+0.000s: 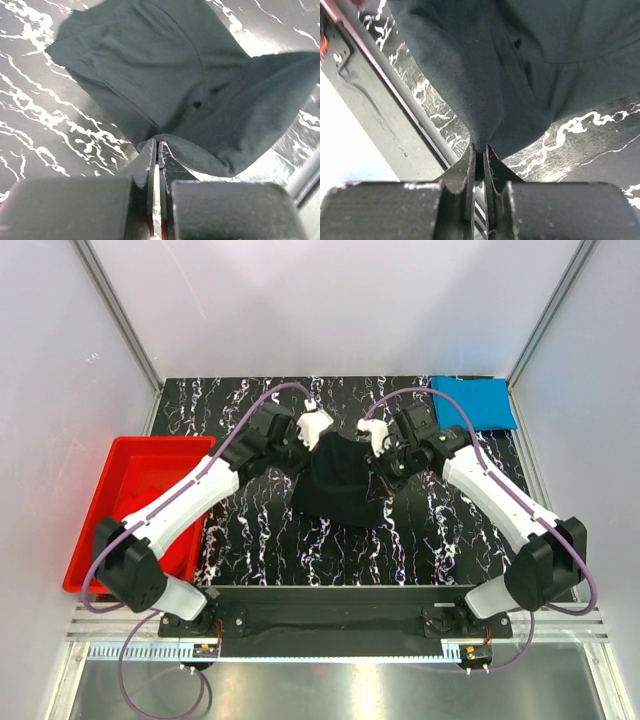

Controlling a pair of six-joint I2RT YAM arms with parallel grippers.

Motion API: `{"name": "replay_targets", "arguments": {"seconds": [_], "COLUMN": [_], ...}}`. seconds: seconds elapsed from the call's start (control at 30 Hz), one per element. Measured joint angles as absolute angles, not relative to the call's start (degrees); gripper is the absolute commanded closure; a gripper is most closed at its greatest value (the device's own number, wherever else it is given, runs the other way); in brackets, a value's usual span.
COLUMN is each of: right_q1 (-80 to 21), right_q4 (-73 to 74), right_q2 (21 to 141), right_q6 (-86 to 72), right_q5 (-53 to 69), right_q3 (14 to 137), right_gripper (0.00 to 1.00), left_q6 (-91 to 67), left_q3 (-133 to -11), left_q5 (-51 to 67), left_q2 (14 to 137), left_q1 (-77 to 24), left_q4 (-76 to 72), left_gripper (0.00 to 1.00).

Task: Fold and stack the t-shirts
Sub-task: Fold the tshirt

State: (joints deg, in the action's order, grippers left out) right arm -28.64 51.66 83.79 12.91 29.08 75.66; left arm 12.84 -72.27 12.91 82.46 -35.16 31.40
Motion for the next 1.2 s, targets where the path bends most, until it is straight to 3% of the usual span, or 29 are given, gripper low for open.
{"name": "replay_targets", "arguments": {"seconds": [0.67, 1.2], "right_q1": [-15.4, -8.7], "right_q4": [46.0, 25.3], "right_q2": [95.3, 96.4], "right_q6": [3.9, -15.5], "right_q5": [43.2, 53.9], "right_q3": [83.2, 71.9], "right_gripper": [1.0, 1.0], "left_q6": [14.9, 13.4], "left_q3": [-87.4, -90.4], "left_q5": [12.0, 11.5], "left_q2": [98.8, 104.6], "left_q1": [-30.6, -30.3], "left_q4": [25.1, 17.0], "left_gripper": [1.0, 1.0]}}
